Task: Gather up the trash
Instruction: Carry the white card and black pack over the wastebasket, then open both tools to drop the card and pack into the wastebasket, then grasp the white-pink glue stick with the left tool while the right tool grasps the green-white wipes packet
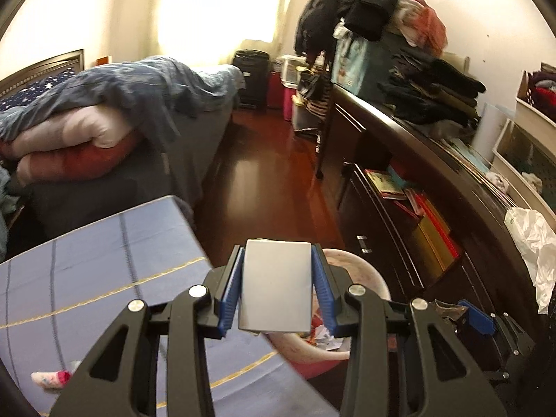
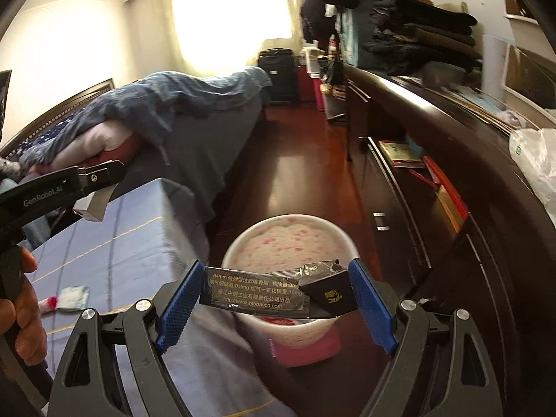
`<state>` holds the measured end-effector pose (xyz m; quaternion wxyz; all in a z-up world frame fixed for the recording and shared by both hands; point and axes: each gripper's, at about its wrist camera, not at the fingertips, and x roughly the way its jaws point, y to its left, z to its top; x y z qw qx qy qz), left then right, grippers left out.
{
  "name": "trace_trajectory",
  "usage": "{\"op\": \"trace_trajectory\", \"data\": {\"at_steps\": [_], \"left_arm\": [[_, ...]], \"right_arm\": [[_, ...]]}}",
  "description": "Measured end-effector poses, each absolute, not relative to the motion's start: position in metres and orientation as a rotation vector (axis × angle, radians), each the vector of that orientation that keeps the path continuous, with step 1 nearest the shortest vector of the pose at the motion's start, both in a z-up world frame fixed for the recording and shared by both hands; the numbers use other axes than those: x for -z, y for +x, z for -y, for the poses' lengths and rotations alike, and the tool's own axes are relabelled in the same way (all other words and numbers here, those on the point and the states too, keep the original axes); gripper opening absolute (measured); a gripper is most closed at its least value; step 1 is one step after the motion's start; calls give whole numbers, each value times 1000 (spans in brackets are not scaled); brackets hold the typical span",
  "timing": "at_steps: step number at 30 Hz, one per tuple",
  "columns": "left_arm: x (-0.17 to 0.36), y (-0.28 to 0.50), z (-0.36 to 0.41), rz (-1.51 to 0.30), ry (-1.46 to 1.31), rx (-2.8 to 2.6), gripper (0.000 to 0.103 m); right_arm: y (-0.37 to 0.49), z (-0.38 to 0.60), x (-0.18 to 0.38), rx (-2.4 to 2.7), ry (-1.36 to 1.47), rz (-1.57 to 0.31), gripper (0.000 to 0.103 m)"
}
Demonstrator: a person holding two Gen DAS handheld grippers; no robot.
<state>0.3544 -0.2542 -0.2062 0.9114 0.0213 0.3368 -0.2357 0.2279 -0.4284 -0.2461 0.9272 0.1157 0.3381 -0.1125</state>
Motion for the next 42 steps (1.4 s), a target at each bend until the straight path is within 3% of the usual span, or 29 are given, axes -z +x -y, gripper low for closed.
{"op": "trace_trajectory", "data": {"at_steps": [15,28,35,42], "left_arm": [[274,405,345,-820,118,585,39],[291,424,368,-866,116,598,42],[295,433,367,-871,93,589,70],[287,434,342,-860,35,557,78]], "right_arm": [[269,467,301,322,228,-777,84],[295,474,324,349,187,-805,84],[306,475,336,355,170,-816,87],[301,475,341,365,168,-828,92]]}}
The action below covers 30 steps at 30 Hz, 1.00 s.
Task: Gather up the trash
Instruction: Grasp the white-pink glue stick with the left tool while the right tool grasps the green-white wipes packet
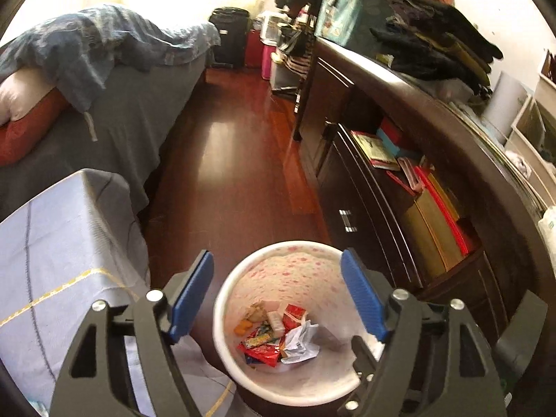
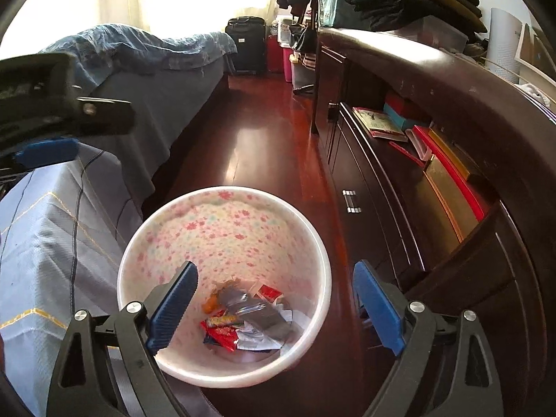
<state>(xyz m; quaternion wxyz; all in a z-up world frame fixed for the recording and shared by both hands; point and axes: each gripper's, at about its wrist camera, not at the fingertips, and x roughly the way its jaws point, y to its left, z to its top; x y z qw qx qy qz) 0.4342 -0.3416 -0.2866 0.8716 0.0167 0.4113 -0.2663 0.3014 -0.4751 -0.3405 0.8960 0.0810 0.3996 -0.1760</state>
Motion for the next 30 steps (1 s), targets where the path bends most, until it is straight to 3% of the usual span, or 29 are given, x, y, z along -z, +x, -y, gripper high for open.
{"op": "trace_trajectory", "data": {"at_steps": [8,14,24,30], "left_arm": [[262,412,274,-822,3,446,83],[252,379,183,-792,-8,244,86],[273,342,23,-841,-79,-98,87],[293,342,-19,-884,-114,-130,88]], "right_arm": [[286,460,318,324,215,-836,94],[264,409,285,182,205,-807,98],[249,290,261,-105,69,-794,99],[252,241,266,-187,7,-821,99]]}}
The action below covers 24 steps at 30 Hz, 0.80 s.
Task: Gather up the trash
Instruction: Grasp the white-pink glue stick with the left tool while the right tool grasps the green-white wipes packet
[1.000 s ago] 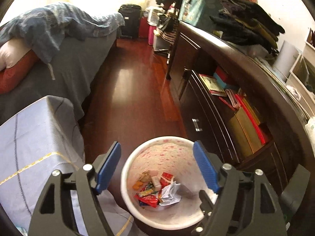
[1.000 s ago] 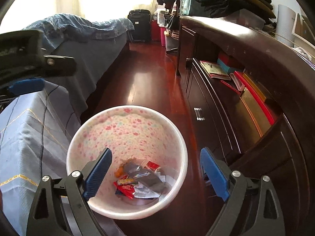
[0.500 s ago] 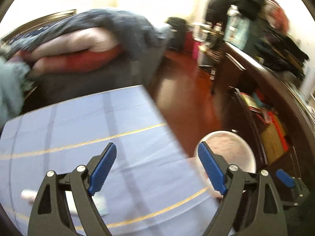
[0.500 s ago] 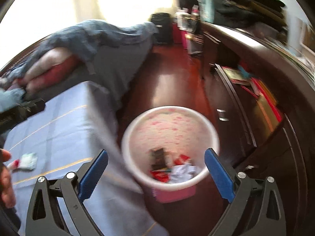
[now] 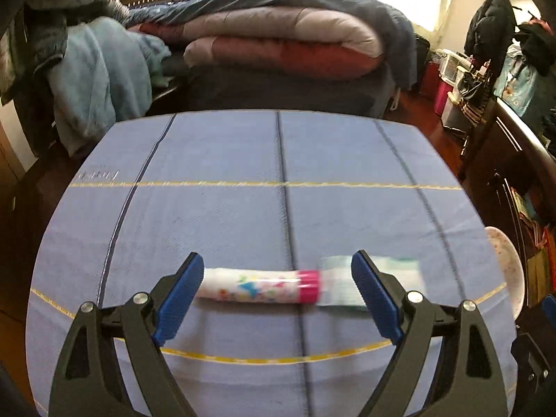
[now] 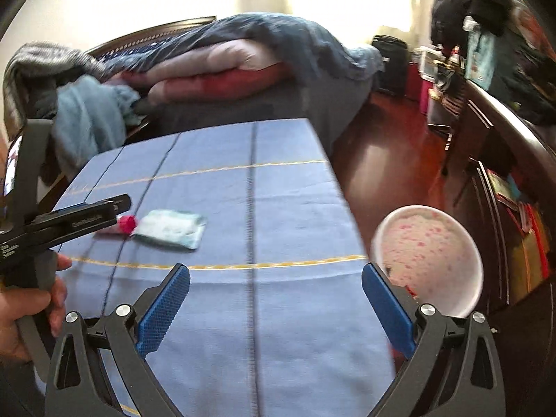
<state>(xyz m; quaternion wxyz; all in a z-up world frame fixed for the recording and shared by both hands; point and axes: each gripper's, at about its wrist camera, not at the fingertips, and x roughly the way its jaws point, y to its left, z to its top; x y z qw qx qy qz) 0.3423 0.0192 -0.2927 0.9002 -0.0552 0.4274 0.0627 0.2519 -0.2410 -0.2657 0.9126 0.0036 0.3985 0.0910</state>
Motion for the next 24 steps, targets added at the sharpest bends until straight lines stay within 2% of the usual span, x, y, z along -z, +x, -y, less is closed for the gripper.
{"op": "trace_trajectory", "data": {"at_steps": [8,15,19,20,24], "left_arm": [[309,342,-22,-878,-46,-106,93],[322,347,-26,-914,-44,-111,94],[324,348,-39,-914,-112,-101,92],[324,348,-40,-913,-106,-104,87],[324,346,-48,-898,-133,-95,87]], "right_arm": [[256,214,270,-222,-10,-844,99],[261,202,271,-227,-14,-855,99],[263,192,272,-231,-25,-859,99],[264,190,273,-231,-25,-861,99],[268,181,275,-236,-27,-868,99]]}}
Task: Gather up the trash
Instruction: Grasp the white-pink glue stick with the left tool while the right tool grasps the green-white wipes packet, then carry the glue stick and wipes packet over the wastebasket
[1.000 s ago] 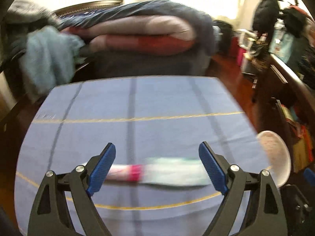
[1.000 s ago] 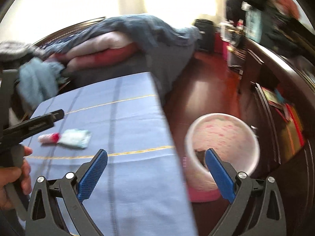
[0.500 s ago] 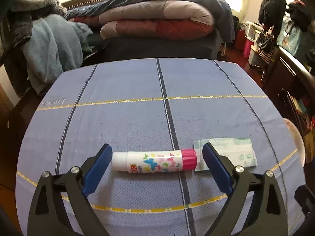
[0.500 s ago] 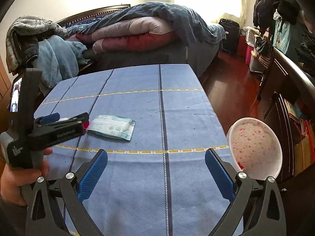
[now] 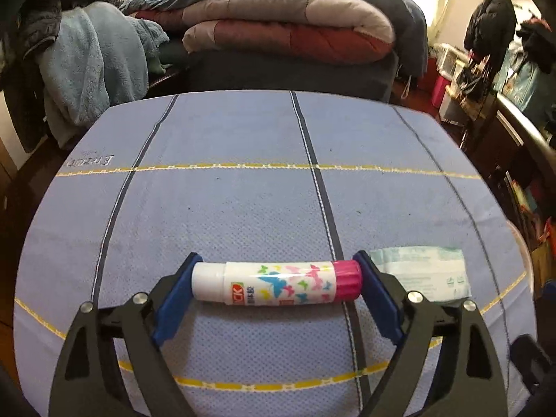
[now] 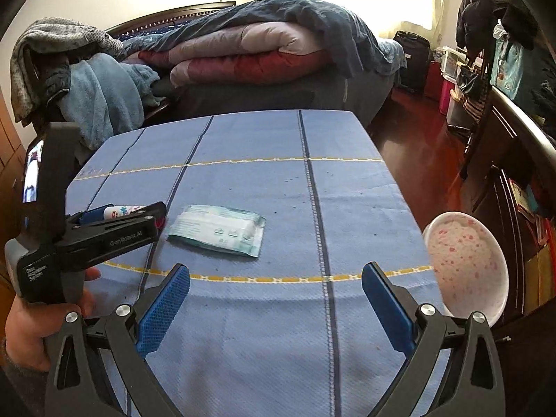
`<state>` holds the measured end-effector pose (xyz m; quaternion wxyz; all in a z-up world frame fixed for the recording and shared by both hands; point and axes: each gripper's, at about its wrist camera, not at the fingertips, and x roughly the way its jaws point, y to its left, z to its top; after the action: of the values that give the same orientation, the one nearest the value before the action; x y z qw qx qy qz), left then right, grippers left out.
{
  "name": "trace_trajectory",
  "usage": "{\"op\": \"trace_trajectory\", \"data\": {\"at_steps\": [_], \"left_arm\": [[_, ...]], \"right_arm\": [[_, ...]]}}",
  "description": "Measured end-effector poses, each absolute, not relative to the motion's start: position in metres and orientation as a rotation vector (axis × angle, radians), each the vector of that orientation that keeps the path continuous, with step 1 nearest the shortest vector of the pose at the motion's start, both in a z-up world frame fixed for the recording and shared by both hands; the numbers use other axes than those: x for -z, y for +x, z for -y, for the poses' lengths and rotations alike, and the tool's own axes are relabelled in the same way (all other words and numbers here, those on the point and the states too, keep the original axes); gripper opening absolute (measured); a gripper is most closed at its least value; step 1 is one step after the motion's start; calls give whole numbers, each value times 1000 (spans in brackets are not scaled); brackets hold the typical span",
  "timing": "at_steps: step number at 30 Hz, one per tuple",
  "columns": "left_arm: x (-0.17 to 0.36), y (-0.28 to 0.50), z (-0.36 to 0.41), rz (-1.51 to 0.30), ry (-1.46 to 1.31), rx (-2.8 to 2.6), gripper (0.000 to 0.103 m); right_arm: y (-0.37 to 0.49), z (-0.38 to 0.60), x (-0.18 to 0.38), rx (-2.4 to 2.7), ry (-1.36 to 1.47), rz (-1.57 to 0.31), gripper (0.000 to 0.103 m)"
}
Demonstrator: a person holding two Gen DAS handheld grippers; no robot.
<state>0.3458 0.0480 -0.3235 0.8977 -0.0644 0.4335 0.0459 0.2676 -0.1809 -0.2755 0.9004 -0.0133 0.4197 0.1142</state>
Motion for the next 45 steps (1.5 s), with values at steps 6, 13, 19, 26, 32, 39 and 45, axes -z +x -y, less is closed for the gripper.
{"op": "trace_trajectory", "data": {"at_steps": [6,13,19,26,32,39,45], "left_arm": [[313,329,-84,-857,-216,-154,87],[298,312,-116,-817,-257,-205,87],[291,304,-126,-797,-262,-210,87],[290,304,-134,-790,-273,-208,87],[286,303,-128,-788,-264,-196,87],[273,301,-109,-774,-239,-171,87],[258,300,-79,-751,-203,-126,87]], "right_arm": [[278,162,283,-252,-28,-897,99],[302,131,302,-263,-19,-951,99],[317,110,315,-239,-23,-982,99],[319,96,319,-196,-75,-956,96],[315,97,315,-217,-85,-949,82],[299,116,300,-243,-61,-922,80],[282,154,281,-226,-13,-889,80]]}}
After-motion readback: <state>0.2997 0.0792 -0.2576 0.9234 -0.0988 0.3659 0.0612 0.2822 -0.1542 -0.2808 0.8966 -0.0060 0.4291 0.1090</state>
